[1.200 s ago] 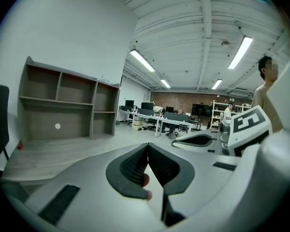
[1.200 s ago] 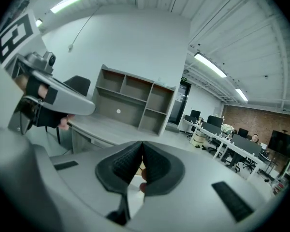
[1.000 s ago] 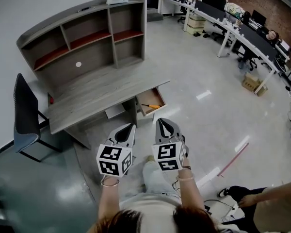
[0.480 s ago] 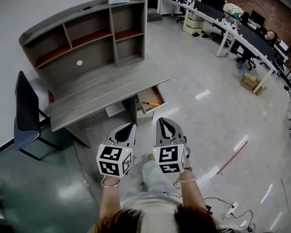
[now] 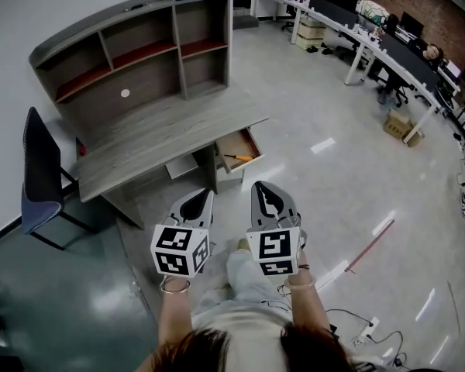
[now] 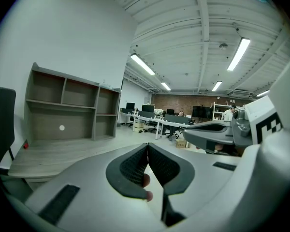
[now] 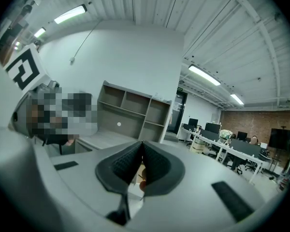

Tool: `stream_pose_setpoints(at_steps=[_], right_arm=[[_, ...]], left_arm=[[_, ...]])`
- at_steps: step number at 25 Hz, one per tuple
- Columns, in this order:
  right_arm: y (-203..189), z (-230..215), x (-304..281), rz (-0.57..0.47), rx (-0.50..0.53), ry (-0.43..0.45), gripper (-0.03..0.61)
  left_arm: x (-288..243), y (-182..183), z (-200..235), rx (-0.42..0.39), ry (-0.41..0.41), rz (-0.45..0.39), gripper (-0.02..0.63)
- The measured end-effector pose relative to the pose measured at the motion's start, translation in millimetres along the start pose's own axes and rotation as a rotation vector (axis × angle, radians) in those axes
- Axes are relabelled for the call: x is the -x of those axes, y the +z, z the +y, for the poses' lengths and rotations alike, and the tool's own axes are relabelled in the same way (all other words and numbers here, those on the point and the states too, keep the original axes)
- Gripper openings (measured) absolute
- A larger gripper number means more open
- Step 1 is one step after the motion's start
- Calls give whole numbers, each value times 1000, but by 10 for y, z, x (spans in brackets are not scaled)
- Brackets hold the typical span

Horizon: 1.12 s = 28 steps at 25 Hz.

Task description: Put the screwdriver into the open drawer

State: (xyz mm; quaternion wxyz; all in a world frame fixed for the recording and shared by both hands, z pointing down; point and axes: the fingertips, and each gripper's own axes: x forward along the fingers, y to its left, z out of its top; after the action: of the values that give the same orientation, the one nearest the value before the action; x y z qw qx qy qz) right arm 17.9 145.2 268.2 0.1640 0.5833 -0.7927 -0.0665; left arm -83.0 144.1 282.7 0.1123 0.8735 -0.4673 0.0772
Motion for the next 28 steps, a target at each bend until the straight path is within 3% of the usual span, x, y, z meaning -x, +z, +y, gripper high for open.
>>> stream_pose_setpoints(at_steps=[13,28], right_arm=[[-23,-105,-104,-16,-16,8,28],[7,-138,-175,-16,-26,25,28]], left_arm=[[-141,109,-23,-43,7,-9,17],[-165,82,94,-33,60,5,17]])
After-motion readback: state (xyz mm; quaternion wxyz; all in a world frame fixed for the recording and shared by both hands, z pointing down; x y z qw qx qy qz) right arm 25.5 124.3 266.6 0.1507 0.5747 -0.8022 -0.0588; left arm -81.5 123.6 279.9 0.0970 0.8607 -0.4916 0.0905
